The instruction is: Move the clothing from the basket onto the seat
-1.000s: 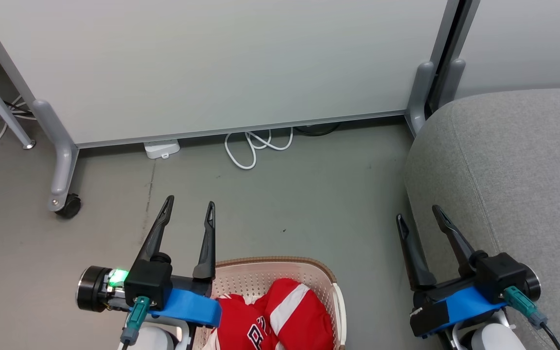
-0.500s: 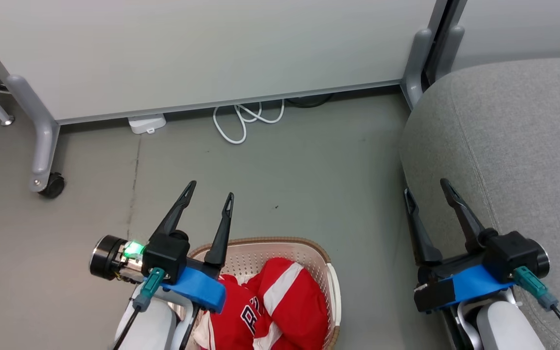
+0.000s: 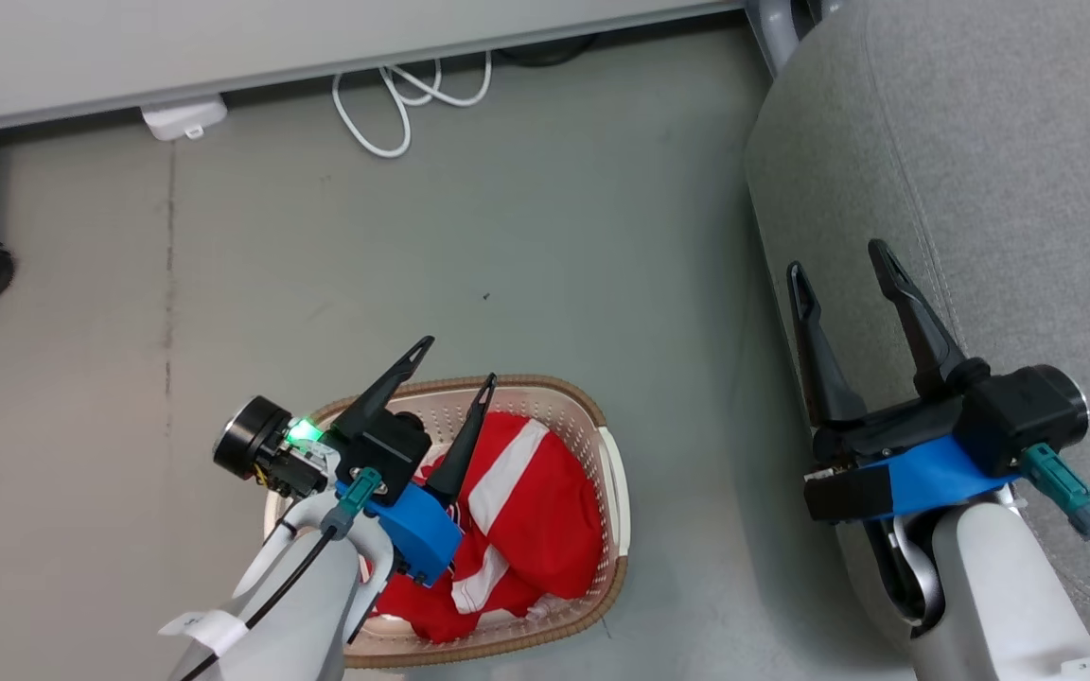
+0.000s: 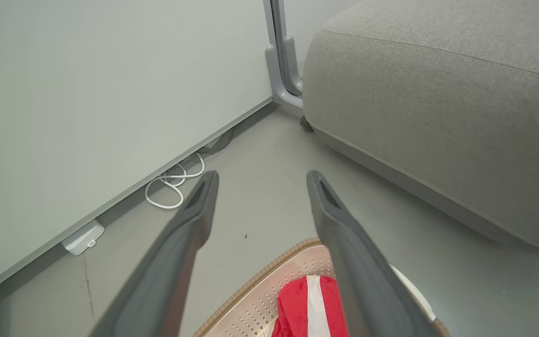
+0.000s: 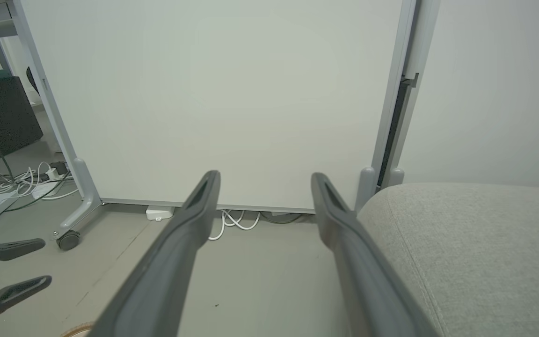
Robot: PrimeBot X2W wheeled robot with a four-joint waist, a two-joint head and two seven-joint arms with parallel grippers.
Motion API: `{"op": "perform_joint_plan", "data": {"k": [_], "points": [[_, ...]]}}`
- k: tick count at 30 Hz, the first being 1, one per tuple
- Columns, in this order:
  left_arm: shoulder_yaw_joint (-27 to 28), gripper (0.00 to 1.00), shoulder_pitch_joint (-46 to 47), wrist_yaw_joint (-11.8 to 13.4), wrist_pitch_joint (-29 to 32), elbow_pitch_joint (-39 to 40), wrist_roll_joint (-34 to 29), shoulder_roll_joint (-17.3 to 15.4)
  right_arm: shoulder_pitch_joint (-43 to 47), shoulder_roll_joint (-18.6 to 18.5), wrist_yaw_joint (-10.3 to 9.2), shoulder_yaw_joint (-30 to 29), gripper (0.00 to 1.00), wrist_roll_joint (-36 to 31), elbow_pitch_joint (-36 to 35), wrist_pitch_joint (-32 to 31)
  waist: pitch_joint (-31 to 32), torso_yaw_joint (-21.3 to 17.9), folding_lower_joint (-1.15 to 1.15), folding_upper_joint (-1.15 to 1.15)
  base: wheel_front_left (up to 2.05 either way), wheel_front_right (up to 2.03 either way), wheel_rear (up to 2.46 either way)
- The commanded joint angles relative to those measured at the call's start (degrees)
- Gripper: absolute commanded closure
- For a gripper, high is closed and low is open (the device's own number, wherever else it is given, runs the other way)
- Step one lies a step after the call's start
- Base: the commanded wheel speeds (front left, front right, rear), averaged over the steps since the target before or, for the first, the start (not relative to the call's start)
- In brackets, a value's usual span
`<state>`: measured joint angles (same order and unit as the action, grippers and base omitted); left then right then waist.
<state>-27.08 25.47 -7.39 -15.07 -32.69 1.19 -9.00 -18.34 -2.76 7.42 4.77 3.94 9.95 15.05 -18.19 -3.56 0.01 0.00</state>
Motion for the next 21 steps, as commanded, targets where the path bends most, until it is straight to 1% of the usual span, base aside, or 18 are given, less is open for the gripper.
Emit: {"op": "perform_joint_plan", "data": {"k": [1, 8, 14, 18, 19, 21], "points": [[-2.2, 0.00, 2.4, -0.1, -0.2, -2.0, 0.6, -0.9, -1.9, -0.2, 0.13, 0.3, 0.00, -0.4, -0.6, 0.2, -3.9, -2.1, -0.01, 0.00, 0.00, 0.00, 0.00], [-10.9, 0.00, 8.7, -0.1, -0.2, -9.2, 2.2, -2.8, -5.6, -0.2, 0.13, 1.4, 0.00, -0.4, -2.2, 0.2, -10.8, -4.3, -0.01, 0.00, 0.00, 0.00, 0.00], [-19.4, 0.00, 14.4, -0.1, -0.2, -17.7, 3.9, -4.2, -8.1, -0.2, 0.12, 2.2, 0.00, -0.5, -3.5, 0.2, -16.5, -6.2, -0.01, 0.00, 0.00, 0.00, 0.00], [-23.5, 0.00, 17.8, -0.1, -0.2, -22.5, 6.8, -4.4, -9.5, -0.2, 0.12, 2.4, 0.00, -0.3, -4.6, 0.2, -20.1, -7.3, -0.01, 0.00, 0.00, 0.00, 0.00], [-23.5, 0.00, 17.8, -0.1, -0.2, -22.5, 6.8, -4.4, -9.5, -0.2, 0.12, 2.4, 0.00, -0.3, -4.6, 0.2, -20.1, -7.3, -0.01, 0.00, 0.00, 0.00, 0.00], [-25.6, 0.00, 19.5, -0.1, -0.2, -24.8, 8.7, -4.5, -10.0, -0.2, 0.12, 2.6, 0.00, -0.2, -5.3, 0.2, -21.9, -7.9, -0.01, 0.00, 0.00, 0.00, 0.00]]}}
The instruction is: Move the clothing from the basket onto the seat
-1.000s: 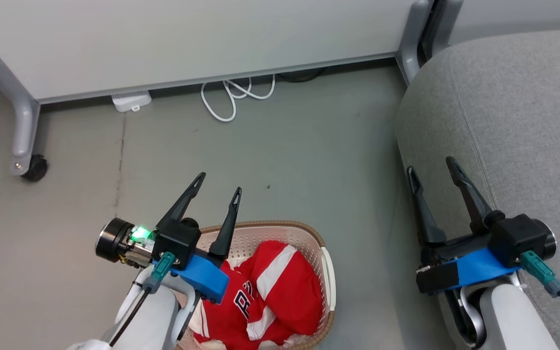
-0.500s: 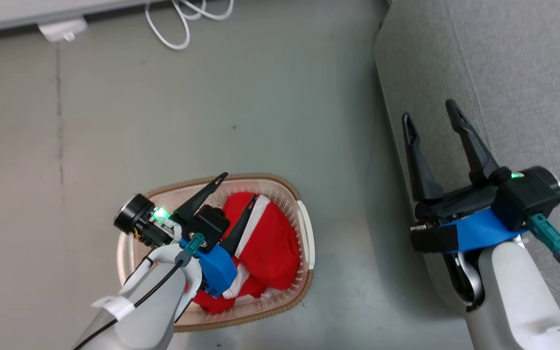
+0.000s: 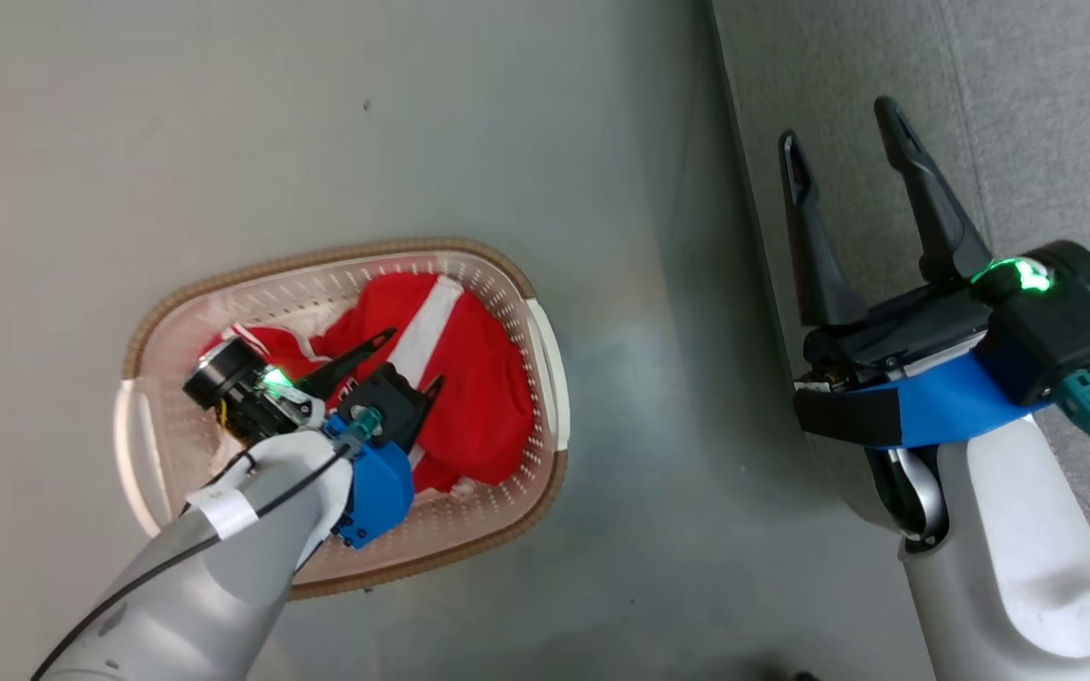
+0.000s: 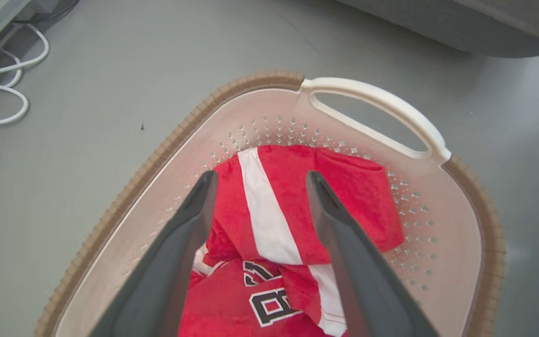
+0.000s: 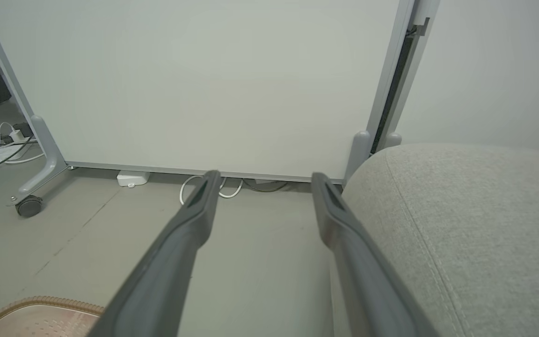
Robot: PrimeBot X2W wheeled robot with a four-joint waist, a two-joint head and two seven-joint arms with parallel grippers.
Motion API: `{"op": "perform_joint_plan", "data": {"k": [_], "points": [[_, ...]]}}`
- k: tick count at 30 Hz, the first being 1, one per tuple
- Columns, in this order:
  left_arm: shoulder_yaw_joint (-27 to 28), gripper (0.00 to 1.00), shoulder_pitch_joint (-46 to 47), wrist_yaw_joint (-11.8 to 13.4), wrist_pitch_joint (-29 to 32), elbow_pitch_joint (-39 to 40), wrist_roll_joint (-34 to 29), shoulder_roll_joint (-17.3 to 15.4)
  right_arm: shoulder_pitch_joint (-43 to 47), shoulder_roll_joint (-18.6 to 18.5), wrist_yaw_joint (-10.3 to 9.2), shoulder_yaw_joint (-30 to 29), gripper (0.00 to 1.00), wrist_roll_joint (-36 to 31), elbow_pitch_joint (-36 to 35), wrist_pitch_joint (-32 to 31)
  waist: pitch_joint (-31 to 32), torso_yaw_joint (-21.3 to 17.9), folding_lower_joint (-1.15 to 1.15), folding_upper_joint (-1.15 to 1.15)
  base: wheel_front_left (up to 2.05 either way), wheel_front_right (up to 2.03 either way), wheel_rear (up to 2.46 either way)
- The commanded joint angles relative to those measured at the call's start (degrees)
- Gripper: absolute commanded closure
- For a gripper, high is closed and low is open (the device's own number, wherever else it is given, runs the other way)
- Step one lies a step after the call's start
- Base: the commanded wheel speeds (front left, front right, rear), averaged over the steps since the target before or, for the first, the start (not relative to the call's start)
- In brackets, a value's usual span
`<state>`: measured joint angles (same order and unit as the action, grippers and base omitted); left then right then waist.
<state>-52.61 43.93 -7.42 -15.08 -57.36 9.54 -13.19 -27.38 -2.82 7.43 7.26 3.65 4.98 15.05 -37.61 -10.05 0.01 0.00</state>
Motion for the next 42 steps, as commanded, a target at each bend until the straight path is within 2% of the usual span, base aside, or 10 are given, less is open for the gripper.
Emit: {"op": "perform_joint_plan", "data": {"k": [1, 10, 17, 22, 25, 30, 38, 40, 42], "points": [[-1.0, 0.00, 1.6, 0.0, -0.1, -1.3, 2.0, -0.1, -1.3, -0.1, 0.11, 0.1, 0.00, 0.2, -0.7, 0.2, -3.5, -1.6, -0.01, 0.00, 0.00, 0.00, 0.00], [-9.1, 0.00, 9.2, 0.0, 2.1, -8.7, 11.4, -1.3, -3.5, -0.1, 0.11, 0.0, 0.00, 0.3, -4.2, 0.2, -11.7, -3.2, -0.01, 0.00, 0.00, 0.00, 0.00], [-10.7, 0.00, 13.2, 0.0, 5.1, -10.7, 19.3, -3.2, -4.6, -0.1, 0.11, 0.2, 0.00, 0.8, -5.9, 0.2, -15.7, -3.8, -0.01, 0.00, 0.00, 0.00, 0.00], [-11.7, 0.00, 15.0, 0.0, 7.4, -12.6, 22.1, -3.4, -4.5, -0.1, 0.11, 0.0, 0.00, 1.2, -6.5, 0.2, -16.9, -3.8, -0.01, 0.00, 0.00, 0.00, 0.00], [-11.1, 0.00, 14.4, 0.0, 9.1, -11.9, 25.6, -2.7, -4.6, -0.1, 0.11, 0.1, 0.00, 1.5, -6.6, 0.2, -17.4, -3.9, -0.01, 0.00, 0.00, 0.00, 0.00], [-12.8, 0.00, 14.8, 0.0, 11.0, -9.8, 29.8, -3.3, -5.1, -0.1, 0.07, 0.3, 0.00, 2.0, -7.1, 0.2, -18.5, -4.3, -0.01, 0.00, 0.00, 0.00, 0.00], [-17.0, 0.00, 16.4, 0.0, 12.0, -8.7, 32.7, -3.6, -4.8, -0.1, 0.07, 0.1, 0.00, 2.3, -7.5, 0.2, -20.2, -4.6, -0.01, 0.00, 0.00, 0.00, 0.00], [-17.5, 1.00, 16.6, 0.0, 11.5, -8.9, 33.4, -3.4, -4.9, -0.1, 0.07, 0.0, 0.00, 2.4, -7.5, 0.2, -20.3, -4.6, -0.01, 0.00, 0.00, 0.00, 0.00], [-18.1, 1.00, 17.0, 0.0, 10.5, -8.9, 33.3, -3.3, -5.1, -0.1, 0.07, 0.0, 0.00, 2.4, -7.5, 0.2, -20.3, -4.5, -0.01, 0.00, 0.00, 0.00, 0.00]]}}
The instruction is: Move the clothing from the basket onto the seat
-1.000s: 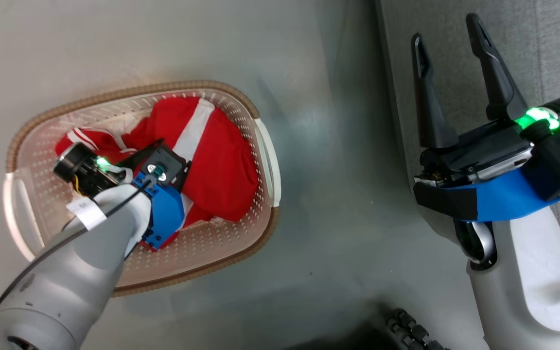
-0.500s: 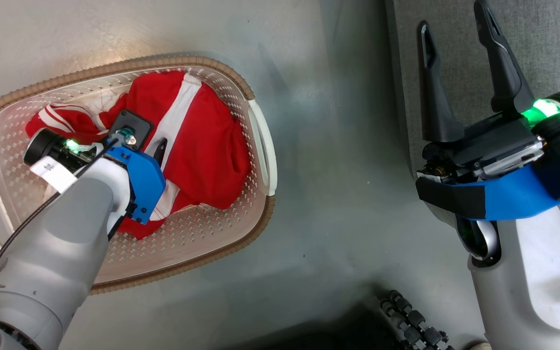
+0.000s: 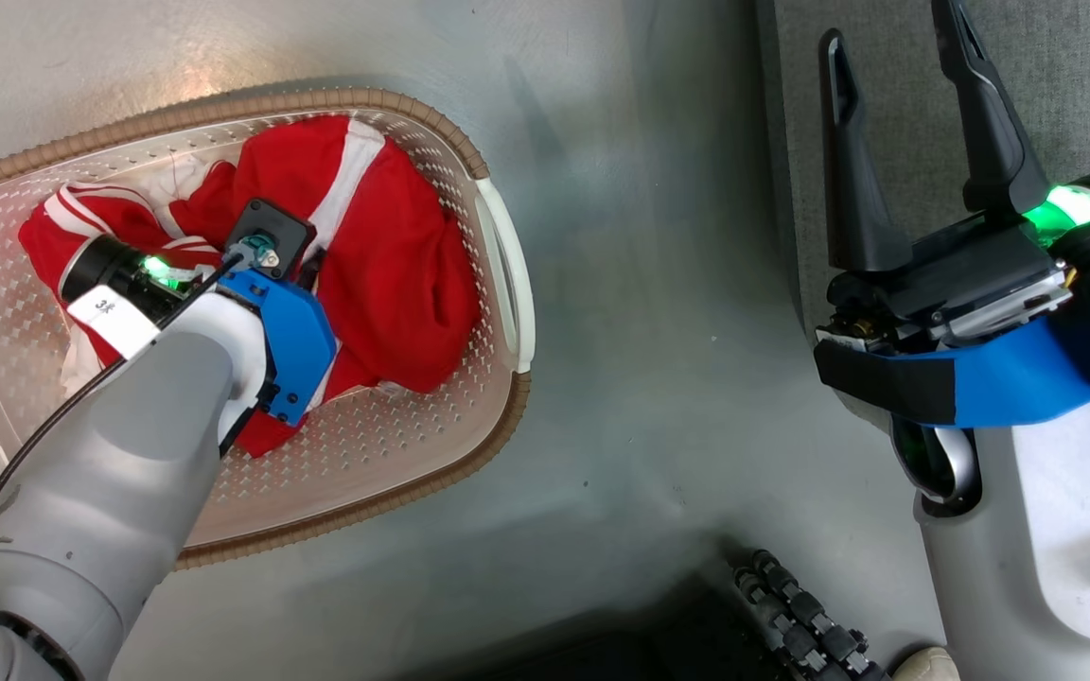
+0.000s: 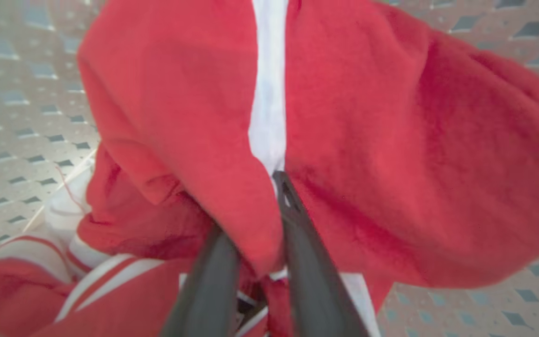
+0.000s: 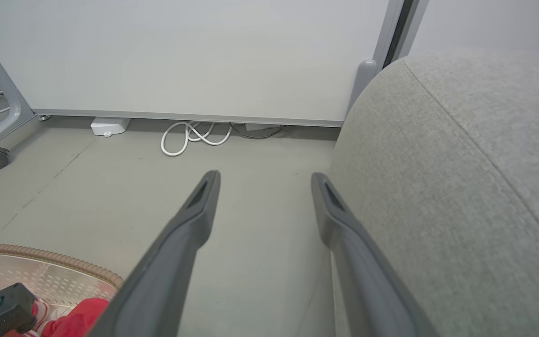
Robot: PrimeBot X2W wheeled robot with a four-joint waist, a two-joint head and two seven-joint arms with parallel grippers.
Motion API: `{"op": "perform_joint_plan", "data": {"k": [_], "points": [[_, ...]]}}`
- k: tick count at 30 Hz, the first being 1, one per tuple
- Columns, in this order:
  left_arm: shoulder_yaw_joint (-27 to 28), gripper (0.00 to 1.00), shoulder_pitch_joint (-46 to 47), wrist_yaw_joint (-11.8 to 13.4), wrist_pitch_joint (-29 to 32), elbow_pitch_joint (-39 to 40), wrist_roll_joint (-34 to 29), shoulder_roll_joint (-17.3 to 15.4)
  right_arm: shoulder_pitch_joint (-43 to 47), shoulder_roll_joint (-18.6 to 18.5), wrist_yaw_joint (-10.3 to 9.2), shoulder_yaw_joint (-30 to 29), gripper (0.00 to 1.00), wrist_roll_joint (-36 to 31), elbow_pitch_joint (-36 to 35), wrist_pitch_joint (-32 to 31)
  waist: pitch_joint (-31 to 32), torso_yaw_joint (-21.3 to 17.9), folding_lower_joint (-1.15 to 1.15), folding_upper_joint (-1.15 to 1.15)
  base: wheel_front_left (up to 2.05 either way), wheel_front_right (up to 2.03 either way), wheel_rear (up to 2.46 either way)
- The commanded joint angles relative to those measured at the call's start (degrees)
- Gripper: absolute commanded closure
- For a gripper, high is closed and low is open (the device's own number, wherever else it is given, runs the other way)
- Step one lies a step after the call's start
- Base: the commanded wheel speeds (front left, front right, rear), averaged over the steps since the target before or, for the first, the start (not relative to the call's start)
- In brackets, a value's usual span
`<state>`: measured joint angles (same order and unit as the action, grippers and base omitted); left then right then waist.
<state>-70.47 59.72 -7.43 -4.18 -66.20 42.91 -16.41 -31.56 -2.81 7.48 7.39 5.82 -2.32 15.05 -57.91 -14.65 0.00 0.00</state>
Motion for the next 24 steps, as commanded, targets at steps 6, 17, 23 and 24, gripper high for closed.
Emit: {"op": "perform_joint_plan", "data": {"k": [6, 17, 23, 24], "points": [[-2.0, 1.00, 1.2, 0.0, -2.3, 1.1, -1.1, 1.0, -1.1, -0.1, 0.03, -0.2, 0.00, 0.2, 0.4, 0.2, 1.4, 0.8, 0.00, 0.00, 0.00, 0.00, 0.00], [-2.9, 1.00, -2.2, 0.0, -7.8, 3.1, -0.7, 3.0, 0.2, -0.2, 0.03, -0.6, 0.00, -0.7, 2.1, 0.2, 8.7, 3.6, 0.00, 0.00, 0.00, 0.00, 0.00], [-2.9, 1.00, -5.3, 0.0, -10.6, 4.0, 1.2, 4.7, 2.5, -0.2, 0.03, -1.5, 0.00, -0.9, 3.7, 0.2, 15.0, 5.7, 0.00, 0.00, 0.00, 0.00, 0.00], [-2.7, 1.00, -6.0, 0.0, -10.8, 4.3, 1.7, 5.0, 3.0, -0.2, 0.03, -1.7, 0.00, -1.0, 4.0, 0.2, 16.1, 6.1, 0.00, 0.00, 0.00, 0.00, 0.00]]}}
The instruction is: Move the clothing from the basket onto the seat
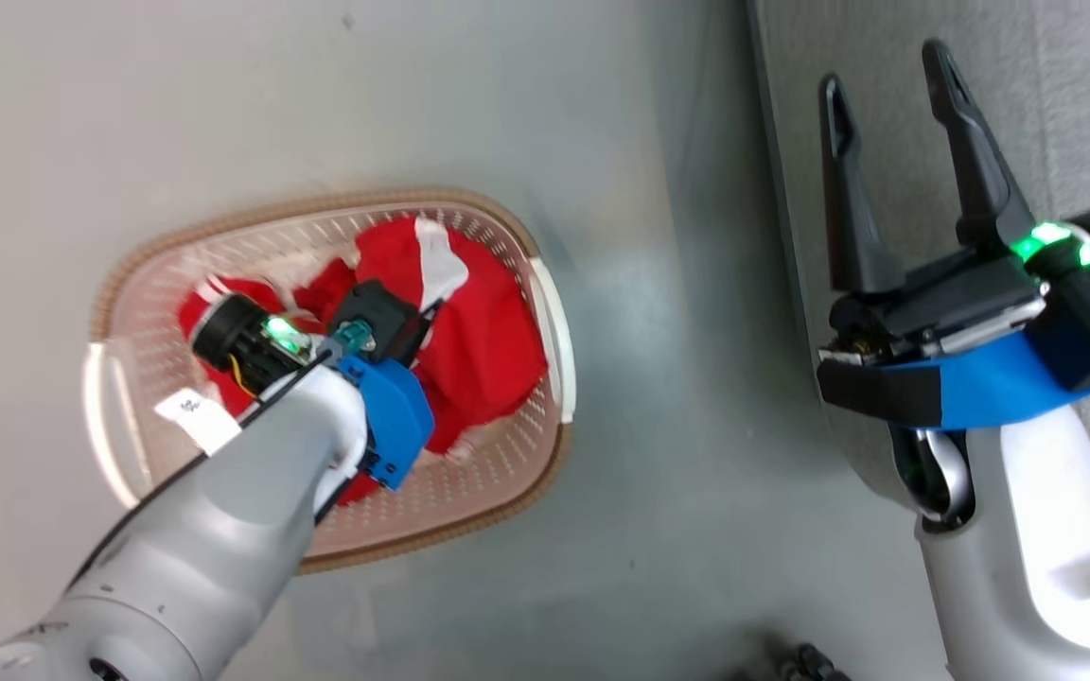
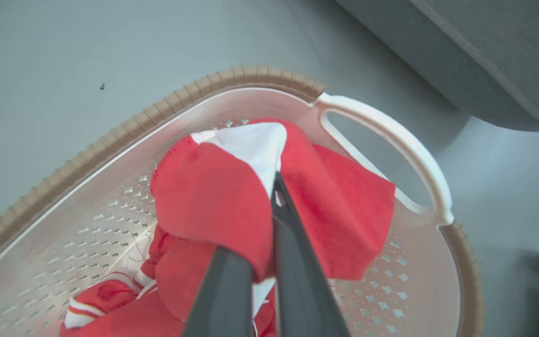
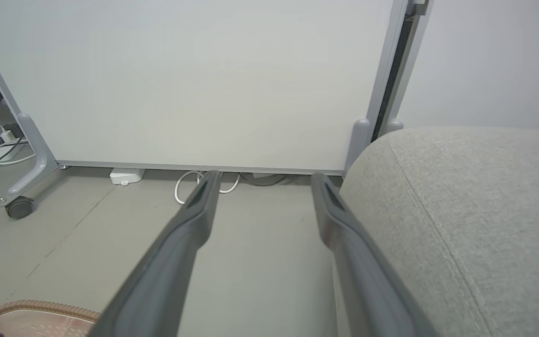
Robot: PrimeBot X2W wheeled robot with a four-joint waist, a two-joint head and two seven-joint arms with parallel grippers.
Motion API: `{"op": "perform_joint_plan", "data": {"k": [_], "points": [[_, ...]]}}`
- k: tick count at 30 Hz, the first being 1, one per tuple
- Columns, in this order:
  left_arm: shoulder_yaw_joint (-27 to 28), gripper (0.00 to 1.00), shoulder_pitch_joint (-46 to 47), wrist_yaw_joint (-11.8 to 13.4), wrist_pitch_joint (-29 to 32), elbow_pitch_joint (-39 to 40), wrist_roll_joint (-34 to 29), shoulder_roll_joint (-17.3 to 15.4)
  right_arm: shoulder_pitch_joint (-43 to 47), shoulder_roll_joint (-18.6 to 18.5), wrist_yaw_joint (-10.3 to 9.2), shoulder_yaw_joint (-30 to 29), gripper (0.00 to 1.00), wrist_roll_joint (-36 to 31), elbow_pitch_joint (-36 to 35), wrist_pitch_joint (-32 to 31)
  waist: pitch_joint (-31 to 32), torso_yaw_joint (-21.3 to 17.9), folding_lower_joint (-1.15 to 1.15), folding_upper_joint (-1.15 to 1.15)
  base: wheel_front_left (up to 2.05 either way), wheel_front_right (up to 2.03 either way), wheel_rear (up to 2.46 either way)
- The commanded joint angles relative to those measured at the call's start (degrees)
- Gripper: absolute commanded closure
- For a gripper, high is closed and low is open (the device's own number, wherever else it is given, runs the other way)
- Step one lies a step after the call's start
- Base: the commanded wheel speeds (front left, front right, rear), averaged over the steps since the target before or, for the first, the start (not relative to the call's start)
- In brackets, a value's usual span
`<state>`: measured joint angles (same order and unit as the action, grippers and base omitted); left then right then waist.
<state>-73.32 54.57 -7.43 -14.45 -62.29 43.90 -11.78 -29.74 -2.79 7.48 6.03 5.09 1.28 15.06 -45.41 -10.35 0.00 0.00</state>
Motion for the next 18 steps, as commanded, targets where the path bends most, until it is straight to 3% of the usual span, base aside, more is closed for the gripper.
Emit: {"op": "perform_joint_plan", "data": {"k": [1, 11, 18], "points": [[0.4, 1.00, -1.3, 0.0, -0.6, 0.7, 1.1, 0.5, 1.6, -0.2, 0.03, -0.5, 0.00, -0.5, 0.6, 0.2, 4.7, 2.2, 0.00, 0.00, 0.00, 0.00, 0.00], [9.6, 1.00, -6.2, 0.0, -0.8, 9.6, -2.6, -1.0, 5.2, -0.2, 0.03, -1.7, 0.00, -1.1, 2.3, 0.2, 14.0, 5.0, 0.00, 0.00, 0.00, 0.00, 0.00], [20.1, 1.00, -12.2, 0.0, -0.8, 17.2, -9.2, -1.4, 8.5, -0.2, 0.03, -2.2, 0.00, -1.3, 3.6, 0.2, 21.1, 6.8, 0.00, 0.00, 0.00, 0.00, 0.00]]}}
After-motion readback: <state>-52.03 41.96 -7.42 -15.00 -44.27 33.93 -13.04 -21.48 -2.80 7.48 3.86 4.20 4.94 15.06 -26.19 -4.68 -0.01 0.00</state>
